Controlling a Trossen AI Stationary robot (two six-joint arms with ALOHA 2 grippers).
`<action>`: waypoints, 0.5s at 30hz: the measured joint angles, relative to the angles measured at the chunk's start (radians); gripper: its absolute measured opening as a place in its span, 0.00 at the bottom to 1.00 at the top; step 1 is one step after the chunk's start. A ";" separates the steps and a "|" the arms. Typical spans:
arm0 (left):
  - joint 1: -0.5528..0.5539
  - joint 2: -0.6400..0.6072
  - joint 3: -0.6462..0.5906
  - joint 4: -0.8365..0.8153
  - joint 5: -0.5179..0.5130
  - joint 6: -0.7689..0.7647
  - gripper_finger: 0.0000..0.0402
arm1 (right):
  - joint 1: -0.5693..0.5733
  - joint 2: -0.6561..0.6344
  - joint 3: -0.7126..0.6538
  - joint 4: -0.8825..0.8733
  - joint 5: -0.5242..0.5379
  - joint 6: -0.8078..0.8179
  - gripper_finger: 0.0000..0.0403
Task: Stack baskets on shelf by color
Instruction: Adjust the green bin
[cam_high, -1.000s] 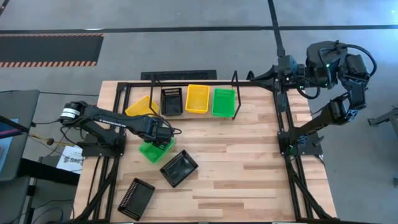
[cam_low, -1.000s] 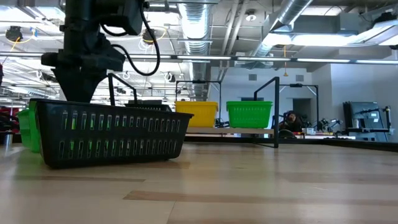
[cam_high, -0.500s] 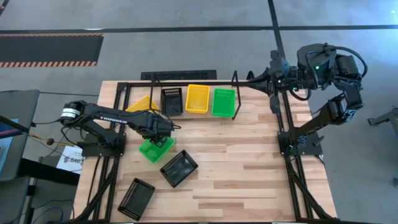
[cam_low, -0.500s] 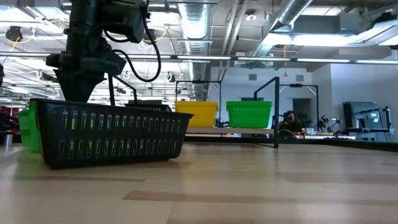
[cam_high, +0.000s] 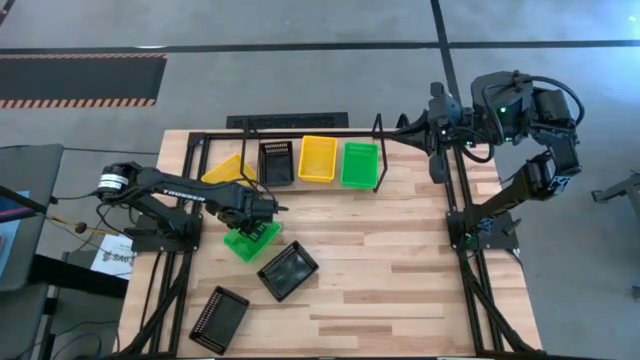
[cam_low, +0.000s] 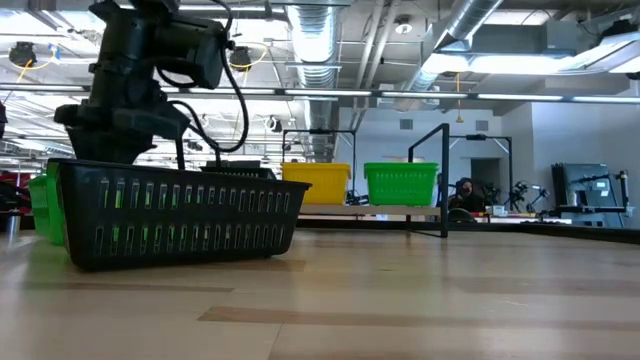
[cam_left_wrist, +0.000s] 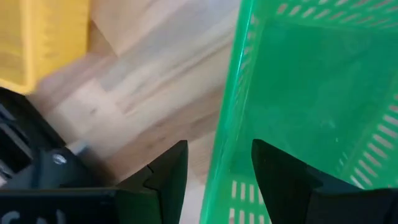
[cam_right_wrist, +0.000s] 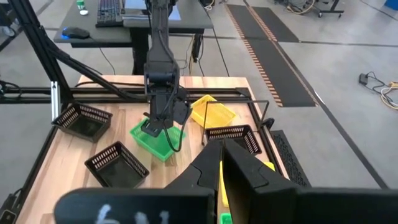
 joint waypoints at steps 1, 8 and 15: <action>0.000 0.000 -0.007 0.009 0.005 -0.006 0.42 | 0.000 0.000 0.000 0.000 0.000 -0.001 0.10; 0.000 0.000 -0.018 0.102 0.016 -0.011 0.42 | 0.000 0.000 0.000 0.000 0.000 -0.001 0.10; 0.000 0.000 -0.018 0.127 0.016 -0.011 0.42 | 0.000 0.000 0.000 -0.001 0.000 -0.001 0.10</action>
